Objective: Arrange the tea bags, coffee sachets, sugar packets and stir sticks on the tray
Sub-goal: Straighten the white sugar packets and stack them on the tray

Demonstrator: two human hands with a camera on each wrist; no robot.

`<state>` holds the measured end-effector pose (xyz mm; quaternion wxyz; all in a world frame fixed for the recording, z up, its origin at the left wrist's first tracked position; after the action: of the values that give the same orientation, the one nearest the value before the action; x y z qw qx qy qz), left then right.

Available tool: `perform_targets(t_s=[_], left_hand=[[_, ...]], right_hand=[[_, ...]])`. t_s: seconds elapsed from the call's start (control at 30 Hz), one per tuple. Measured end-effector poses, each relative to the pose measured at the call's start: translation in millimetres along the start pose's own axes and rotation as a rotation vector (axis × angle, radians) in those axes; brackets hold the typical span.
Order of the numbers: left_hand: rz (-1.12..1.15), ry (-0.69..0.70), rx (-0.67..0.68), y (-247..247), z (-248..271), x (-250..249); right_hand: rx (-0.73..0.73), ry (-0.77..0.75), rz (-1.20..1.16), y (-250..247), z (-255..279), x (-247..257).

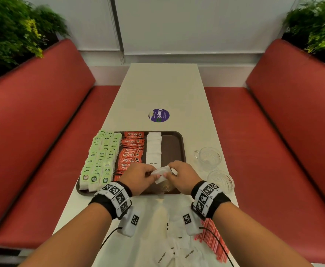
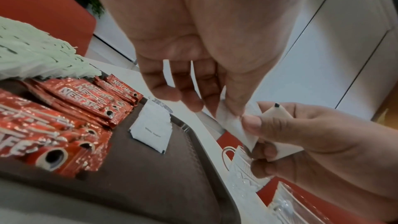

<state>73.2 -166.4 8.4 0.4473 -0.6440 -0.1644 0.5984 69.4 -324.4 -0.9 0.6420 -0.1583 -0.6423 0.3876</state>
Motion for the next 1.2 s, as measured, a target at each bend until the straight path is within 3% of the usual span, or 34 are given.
perform_targets(t_s=[0.3,0.5,0.83,0.9,1.0,1.1,1.2], left_hand=[[-0.123,-0.205,0.042,-8,-42,40],[-0.351,-0.271,0.174,4,-70,61],[-0.422,-0.391,0.102,4,-89,73],[-0.366,-0.375,0.019,-3,-87,70],[-0.101,-0.251,-0.093,-13,-83,58],[0.080,-0.071,0.007,-13,-77,38],[-0.008,0.014,0.095,-8,-74,31]], right_hand=[[-0.031,0.089,-0.103,-7,-25,-10],[0.010,0.164,-0.193,-6,-32,-17],[0.034,0.125,-0.092,-1,-47,-24],[0.023,0.103,-0.078,1,-50,-26],[0.009,0.109,-0.096,5,-55,-32],[0.013,0.116,-0.163,8,-60,-32],[0.018,0.106,-0.191,11,-65,-26]])
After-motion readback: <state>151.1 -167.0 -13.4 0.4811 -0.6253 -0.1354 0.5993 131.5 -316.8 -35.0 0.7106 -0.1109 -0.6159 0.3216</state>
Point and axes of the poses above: each hand's wrist, its own z-axis away from the middle knuckle, its own y-axis out of the palm, x = y × z, the point moved 7 cm from there along -z, towards the middle knuckle, and after that the axes turned 3 degrees about x, right-handed, at the moved point
